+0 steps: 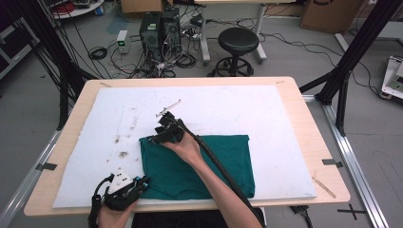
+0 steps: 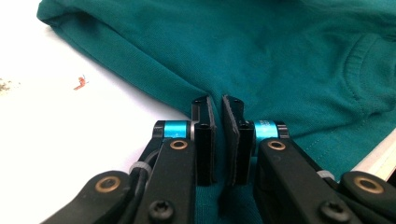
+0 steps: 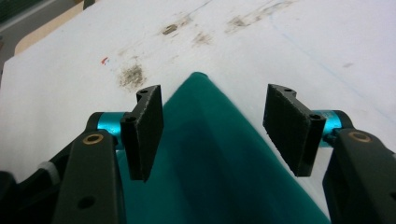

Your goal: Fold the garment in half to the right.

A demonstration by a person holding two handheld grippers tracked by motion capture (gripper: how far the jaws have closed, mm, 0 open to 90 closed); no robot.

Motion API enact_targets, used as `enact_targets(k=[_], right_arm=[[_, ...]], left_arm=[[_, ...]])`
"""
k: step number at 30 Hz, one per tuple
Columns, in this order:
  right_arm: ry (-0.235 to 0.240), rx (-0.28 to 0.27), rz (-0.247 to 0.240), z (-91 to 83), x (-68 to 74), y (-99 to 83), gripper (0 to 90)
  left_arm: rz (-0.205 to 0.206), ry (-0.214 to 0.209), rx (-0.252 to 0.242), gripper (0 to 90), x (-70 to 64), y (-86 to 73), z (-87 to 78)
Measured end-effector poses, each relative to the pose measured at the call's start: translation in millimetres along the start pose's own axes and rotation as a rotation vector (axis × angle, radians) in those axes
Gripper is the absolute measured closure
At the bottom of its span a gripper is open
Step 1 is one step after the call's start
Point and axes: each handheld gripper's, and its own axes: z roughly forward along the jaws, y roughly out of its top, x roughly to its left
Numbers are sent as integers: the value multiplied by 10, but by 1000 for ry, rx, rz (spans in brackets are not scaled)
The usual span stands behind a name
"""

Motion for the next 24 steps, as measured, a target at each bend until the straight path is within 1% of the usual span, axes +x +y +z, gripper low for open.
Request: enact_targets(k=[2,5,9,14,17,21,23,24], right_arm=[[4,16,4,63,21,15,409],[11,28,-5,147,41,39,415],[-3,56,-22,227,84,80,415],[-11,63,-24,302,104,115,442],[-23,70,-26,341,109,131,485],[-19,81,-24,383,81,125,541],[-24,88,-26,392,85,122,571],[-32,88,-40,394,90,123,590]], left_arm=[[3,3,1,834,-4,-1,-1],[4,2,1,836,-5,-1,-2],[0,1,-1,837,-1,-3,-1],[0,3,-5,836,-4,-8,0],[2,3,-5,836,-5,-9,-1],[1,-1,-7,836,-1,-12,-1],[1,-1,-8,837,0,-12,0],[0,-2,-9,836,0,-13,0]])
